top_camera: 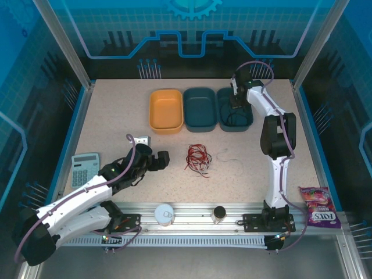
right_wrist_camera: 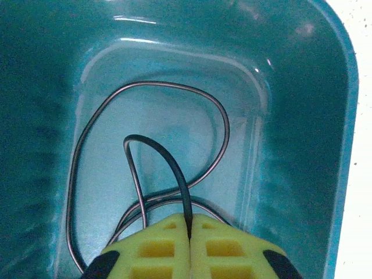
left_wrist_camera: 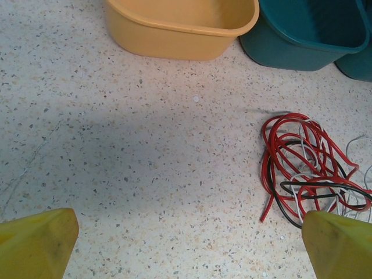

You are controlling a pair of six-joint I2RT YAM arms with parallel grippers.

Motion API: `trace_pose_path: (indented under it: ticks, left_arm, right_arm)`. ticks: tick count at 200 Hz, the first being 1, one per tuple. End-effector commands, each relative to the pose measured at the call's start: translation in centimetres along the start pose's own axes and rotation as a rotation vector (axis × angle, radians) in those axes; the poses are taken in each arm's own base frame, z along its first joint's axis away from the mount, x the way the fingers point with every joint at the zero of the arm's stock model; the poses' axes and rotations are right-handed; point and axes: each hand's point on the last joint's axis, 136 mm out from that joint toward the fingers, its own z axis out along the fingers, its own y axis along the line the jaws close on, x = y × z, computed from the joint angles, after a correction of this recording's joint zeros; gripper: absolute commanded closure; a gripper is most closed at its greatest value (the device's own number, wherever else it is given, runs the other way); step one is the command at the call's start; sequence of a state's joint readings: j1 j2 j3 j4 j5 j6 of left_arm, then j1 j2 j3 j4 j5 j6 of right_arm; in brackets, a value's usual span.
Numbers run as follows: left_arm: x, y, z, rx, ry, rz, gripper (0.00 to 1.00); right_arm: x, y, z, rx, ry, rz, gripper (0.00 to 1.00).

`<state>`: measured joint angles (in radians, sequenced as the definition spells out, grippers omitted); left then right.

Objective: Untangle the cables

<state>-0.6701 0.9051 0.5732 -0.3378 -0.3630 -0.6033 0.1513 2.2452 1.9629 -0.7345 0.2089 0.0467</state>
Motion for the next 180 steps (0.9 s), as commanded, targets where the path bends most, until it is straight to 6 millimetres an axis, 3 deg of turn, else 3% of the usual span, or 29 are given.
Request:
trace_pose_path:
  ticks: [1,31,73,111,140,180]
  left_arm:
    - [-0.5,0.1,0.1,-0.009,-0.017,-0.016,0.01]
    - [-0.5,-0.1,0.2,-0.004,-0.011,-0.015,0.01]
    - [-0.3,-0.2,0.2,0.008,-0.005,-0.03,0.01]
    - [-0.5,-0.7,0.1,0.027,-0.004,-0.035,0.01]
    - [-0.5,-0.8,0.2,0.038,-0.003,-0.048,0.01]
    - [-0.1,-1.5,1.2,0.073,0.005,-0.075,0.01]
  right_arm:
    - [-0.2,-0.1,0.3,0.034,-0.001,-0.011,0.86]
    - [-1.0,-1.1,-1.4,0.08,-0.017,-0.009,0.72]
    - [-2.0,-1.6,-6.4,0.077,-0.099,0.034,0.59]
    - [-1.3,-0.9,-10.9,0.035,-0.146,0.094,0.57]
    - [0.9,2.4,-15.2,-0.01,-0.215,0.074,0.54]
    - [7.0,8.4,-19.7,-0.113,-0.255,0.046,0.53]
